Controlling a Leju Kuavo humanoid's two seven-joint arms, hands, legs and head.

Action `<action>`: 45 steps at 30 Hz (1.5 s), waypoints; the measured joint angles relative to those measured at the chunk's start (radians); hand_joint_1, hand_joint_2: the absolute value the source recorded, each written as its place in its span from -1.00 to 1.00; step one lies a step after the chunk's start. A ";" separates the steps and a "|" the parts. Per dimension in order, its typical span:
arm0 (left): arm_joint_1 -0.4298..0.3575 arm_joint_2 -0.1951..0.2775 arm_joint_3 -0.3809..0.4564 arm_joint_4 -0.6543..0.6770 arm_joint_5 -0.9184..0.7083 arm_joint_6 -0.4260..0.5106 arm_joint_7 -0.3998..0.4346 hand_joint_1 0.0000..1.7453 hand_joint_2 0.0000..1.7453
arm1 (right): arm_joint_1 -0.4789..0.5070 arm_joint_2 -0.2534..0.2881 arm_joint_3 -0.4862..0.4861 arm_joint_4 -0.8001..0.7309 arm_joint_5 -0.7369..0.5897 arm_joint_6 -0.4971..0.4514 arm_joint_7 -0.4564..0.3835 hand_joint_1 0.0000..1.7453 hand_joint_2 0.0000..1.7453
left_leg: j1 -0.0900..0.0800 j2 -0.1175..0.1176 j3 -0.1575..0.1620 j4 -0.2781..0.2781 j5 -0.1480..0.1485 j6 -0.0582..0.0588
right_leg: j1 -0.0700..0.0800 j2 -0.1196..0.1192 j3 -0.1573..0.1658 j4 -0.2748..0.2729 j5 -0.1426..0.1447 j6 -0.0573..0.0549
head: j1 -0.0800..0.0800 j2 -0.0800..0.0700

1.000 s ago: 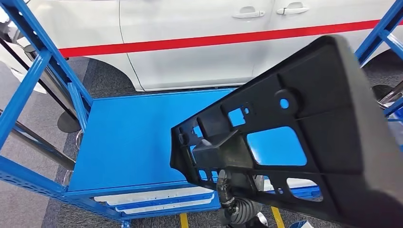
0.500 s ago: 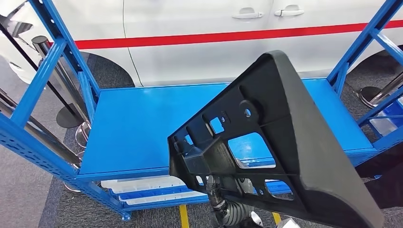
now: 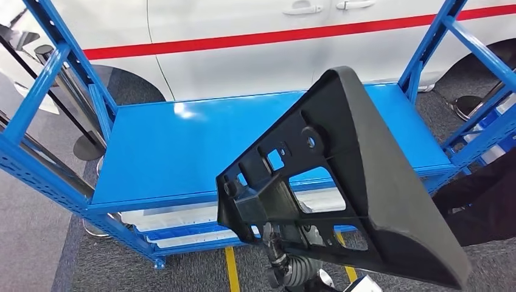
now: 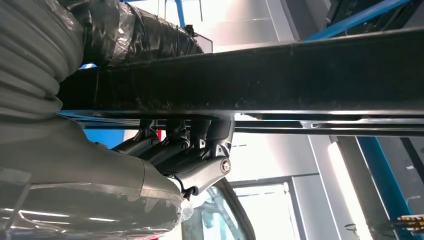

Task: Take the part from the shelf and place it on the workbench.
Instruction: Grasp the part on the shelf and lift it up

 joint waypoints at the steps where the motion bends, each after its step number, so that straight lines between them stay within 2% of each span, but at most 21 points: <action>1: 0.000 0.000 0.001 0.000 0.000 0.000 0.000 -1.00 1.00 | 0.000 0.000 0.000 0.001 0.001 -0.003 0.000 1.00 1.00 | 0.000 0.000 0.001 0.044 -0.010 -0.002 | 0.002 0.000 -0.018 0.005 0.010 0.000 | 0.000 0.000; 3: -0.001 0.001 0.004 0.000 0.000 0.000 0.001 -1.00 1.00 | 0.000 0.000 0.000 0.004 0.006 -0.011 -0.001 1.00 1.00 | 0.000 0.000 0.041 0.050 0.034 -0.005 | 0.003 -0.001 -0.054 0.021 0.026 0.002 | 0.000 0.000; 4: -0.001 0.001 0.005 0.000 0.000 -0.001 0.001 -1.00 1.00 | 0.000 0.000 0.000 0.006 0.010 -0.016 -0.001 1.00 1.00 | 0.000 0.000 0.084 0.006 0.062 -0.004 | 0.003 -0.001 -0.072 0.032 0.032 0.005 | 0.000 0.000; 6: -0.004 0.001 0.006 0.000 0.000 -0.002 0.001 -1.00 1.00 | 0.000 0.001 0.000 0.010 0.013 -0.023 -0.001 1.00 1.00 | -0.004 -0.001 0.184 -0.128 0.059 0.002 | 0.005 -0.001 -0.100 0.056 0.041 0.013 | 0.000 0.000; 8: -0.006 0.001 0.007 0.000 0.000 -0.003 0.002 -1.00 1.00 | -0.001 0.001 0.000 0.015 0.001 -0.024 -0.001 1.00 1.00 | -0.011 -0.001 0.230 -0.207 0.031 0.012 | 0.005 -0.002 -0.112 0.067 0.052 0.025 | 0.000 0.000; 11: -0.006 -0.001 0.009 0.000 0.001 -0.005 0.004 -1.00 1.00 | -0.002 0.001 -0.005 0.024 -0.037 -0.007 -0.001 1.00 1.00 | -0.009 0.011 0.214 -0.220 0.052 0.035 | 0.003 0.007 -0.122 0.075 0.051 0.044 | 0.000 0.000; 15: -0.004 -0.002 0.010 0.001 0.003 -0.006 0.006 -1.00 1.00 | 0.002 0.002 -0.020 0.031 -0.074 0.019 -0.001 1.00 1.00 | -0.002 0.038 0.170 -0.224 0.095 0.054 | -0.009 0.011 -0.173 0.250 -0.118 0.065 | 0.001 0.000; 17: -0.004 -0.002 0.011 0.001 0.003 -0.006 0.006 -1.00 1.00 | 0.004 0.002 -0.024 0.034 -0.076 0.021 -0.001 1.00 1.00 | -0.001 0.054 0.142 -0.217 0.112 0.052 | -0.018 0.009 -0.171 0.324 -0.125 0.076 | 0.001 0.000; 18: -0.004 -0.002 0.011 0.001 0.003 -0.006 0.006 -1.00 1.00 | 0.005 0.003 -0.026 0.036 -0.076 0.022 -0.001 1.00 1.00 | 0.001 0.064 0.126 -0.211 0.119 0.048 | -0.023 0.005 -0.146 0.314 -0.100 0.081 | 0.001 0.000; 20: -0.004 -0.003 0.011 0.001 0.003 -0.007 0.006 -1.00 1.00 | 0.007 0.005 -0.028 0.038 -0.076 0.023 -0.001 1.00 1.00 | 0.004 0.081 0.101 -0.197 0.129 0.039 | -0.030 -0.023 -0.050 0.198 -0.055 0.088 | 0.001 0.000; 23: -0.004 -0.003 0.013 0.000 0.003 -0.007 0.006 -1.00 1.00 | 0.010 0.010 -0.034 0.041 -0.076 0.029 -0.001 1.00 1.00 | 0.002 0.102 0.090 -0.186 0.143 0.018 | -0.018 -0.058 0.042 0.045 -0.069 0.073 | 0.000 0.000; 26: -0.004 -0.003 0.015 0.000 0.003 -0.007 0.006 -1.00 1.00 | 0.015 0.016 -0.042 0.044 -0.076 0.031 -0.001 1.00 1.00 | 0.006 0.106 0.085 -0.186 0.145 -0.006 | -0.014 -0.033 0.020 0.033 -0.047 0.040 | 0.000 0.000; 28: -0.002 -0.003 0.016 0.001 0.004 -0.008 0.006 -1.00 1.00 | 0.017 0.021 -0.046 0.045 -0.076 0.031 -0.001 1.00 1.00 | 0.008 0.055 0.066 -0.130 0.073 -0.013 | -0.015 -0.015 -0.005 0.028 -0.022 0.018 | 0.000 0.000; 31: 0.002 -0.002 0.017 0.001 0.004 -0.008 0.006 -1.00 1.00 | 0.018 0.025 -0.050 0.048 -0.076 0.031 -0.001 1.00 1.00 | 0.003 0.004 0.031 0.043 -0.052 -0.004 | -0.003 0.019 -0.048 0.033 0.013 0.002 | 0.000 0.000; 33: 0.001 -0.002 0.018 0.001 0.004 -0.008 0.006 -1.00 1.00 | 0.019 0.025 -0.051 0.051 -0.076 0.031 -0.001 1.00 1.00 | -0.005 0.000 0.055 0.067 -0.042 0.008 | 0.005 0.047 -0.080 0.040 0.034 0.000 | 0.000 0.000; 35: 0.000 -0.002 0.018 0.001 0.004 -0.008 0.006 -1.00 1.00 | 0.019 0.026 -0.052 0.052 -0.076 0.031 -0.001 1.00 1.00 | -0.014 -0.024 0.140 -0.044 0.009 0.030 | 0.010 0.073 -0.107 0.048 0.053 0.001 | 0.000 0.000; 37: -0.001 0.000 0.018 0.000 0.004 -0.008 0.006 -1.00 1.00 | 0.019 0.027 -0.052 0.052 -0.076 0.031 -0.001 1.00 1.00 | -0.019 -0.067 0.224 -0.177 0.026 0.047 | 0.013 0.094 -0.126 0.053 0.072 0.006 | 0.000 0.000; 39: -0.002 0.001 0.018 0.000 0.005 -0.008 0.006 -1.00 1.00 | 0.019 0.028 -0.052 0.053 -0.075 0.032 -0.001 1.00 1.00 | -0.024 -0.082 0.247 -0.228 0.026 0.051 | 0.009 0.114 -0.135 0.050 0.093 0.018 | 0.000 0.000; 41: -0.005 -0.002 0.019 0.001 0.005 -0.008 0.006 -1.00 1.00 | 0.020 0.028 -0.054 0.054 -0.075 0.032 -0.001 1.00 1.00 | -0.022 -0.058 0.237 -0.237 0.047 0.053 | 0.009 0.122 -0.143 0.045 0.103 0.031 | 0.000 0.000; 43: -0.005 -0.004 0.020 0.001 0.005 -0.008 0.006 -1.00 1.00 | 0.021 0.028 -0.056 0.054 -0.075 0.032 -0.001 1.00 1.00 | -0.014 -0.026 0.222 -0.247 0.070 0.062 | 0.010 0.080 -0.162 0.084 0.048 0.045 | 0.001 0.000; 45: -0.001 -0.003 0.021 0.001 0.005 -0.008 0.007 -1.00 1.00 | 0.021 0.028 -0.057 0.055 -0.075 0.032 -0.001 1.00 1.00 | -0.013 0.008 0.201 -0.247 0.087 0.067 | -0.004 0.028 -0.190 0.194 -0.054 0.063 | 0.002 0.000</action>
